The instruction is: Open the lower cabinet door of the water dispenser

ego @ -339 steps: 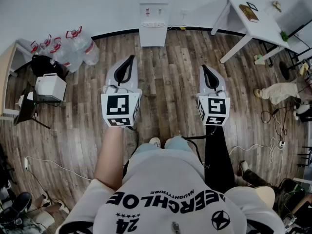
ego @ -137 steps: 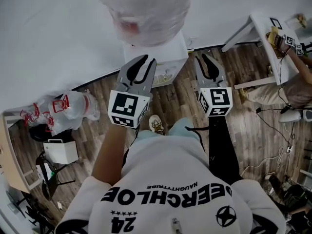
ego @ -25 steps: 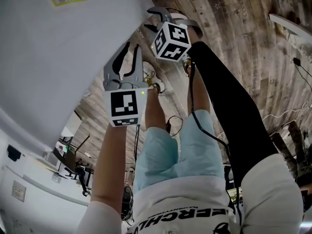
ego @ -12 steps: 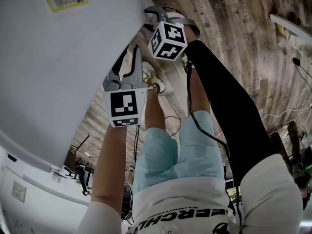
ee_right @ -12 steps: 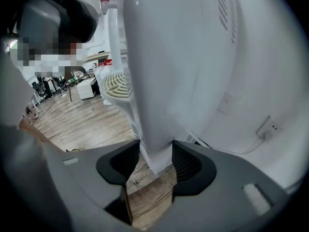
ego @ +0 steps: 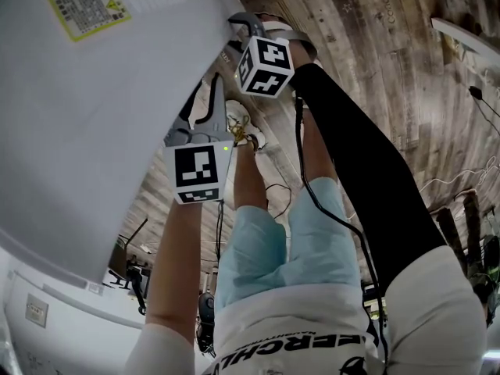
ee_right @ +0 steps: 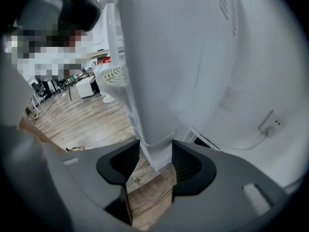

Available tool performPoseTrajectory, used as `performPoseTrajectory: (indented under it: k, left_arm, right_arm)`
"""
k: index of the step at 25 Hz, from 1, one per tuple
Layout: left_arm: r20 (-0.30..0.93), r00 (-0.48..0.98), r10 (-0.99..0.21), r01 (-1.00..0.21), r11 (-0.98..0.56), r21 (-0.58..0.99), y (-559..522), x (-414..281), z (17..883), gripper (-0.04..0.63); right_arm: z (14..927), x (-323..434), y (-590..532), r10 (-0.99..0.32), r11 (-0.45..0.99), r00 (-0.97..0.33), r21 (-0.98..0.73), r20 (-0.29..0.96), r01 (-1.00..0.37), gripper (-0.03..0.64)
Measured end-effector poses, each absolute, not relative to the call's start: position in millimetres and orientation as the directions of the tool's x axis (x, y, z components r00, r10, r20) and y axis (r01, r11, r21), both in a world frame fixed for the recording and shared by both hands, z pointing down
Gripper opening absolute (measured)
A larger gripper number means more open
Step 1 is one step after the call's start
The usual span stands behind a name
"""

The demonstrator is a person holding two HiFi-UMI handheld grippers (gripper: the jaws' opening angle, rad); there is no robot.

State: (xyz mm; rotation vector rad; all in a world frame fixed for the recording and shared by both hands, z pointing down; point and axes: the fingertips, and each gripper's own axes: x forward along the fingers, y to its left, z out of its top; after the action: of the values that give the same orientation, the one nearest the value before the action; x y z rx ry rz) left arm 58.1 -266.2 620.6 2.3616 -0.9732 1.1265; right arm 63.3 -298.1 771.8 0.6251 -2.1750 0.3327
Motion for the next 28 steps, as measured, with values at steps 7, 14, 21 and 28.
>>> performPoseTrajectory:
  k: [7, 14, 21, 28]
  left_arm:
    - [0.781, 0.452, -0.431, -0.711, -0.702, 0.024, -268, 60, 623, 0.087]
    - [0.78, 0.452, -0.432, -0.717, -0.696, 0.03, -268, 59, 624, 0.087]
    - [0.773, 0.467, -0.429, -0.714, -0.699, 0.044, -267, 64, 621, 0.087]
    - [0.766, 0.473, -0.434, -0.717, -0.696, 0.048, -269, 63, 620, 0.087]
  right_arm:
    - [791, 67, -300, -0.308, 0.83, -0.487, -0.02, 0.817, -0.558, 0.189]
    - [791, 64, -301, -0.285, 0.84, -0.498, -0.037, 0.819, -0.542, 0.189]
    - [788, 65, -301, -0.289, 0.848, -0.487, -0.016, 0.824, -0.53, 0.189]
    - [790, 64, -298, -0.285, 0.855, -0.482, -0.007, 0.829, -0.518, 0.187]
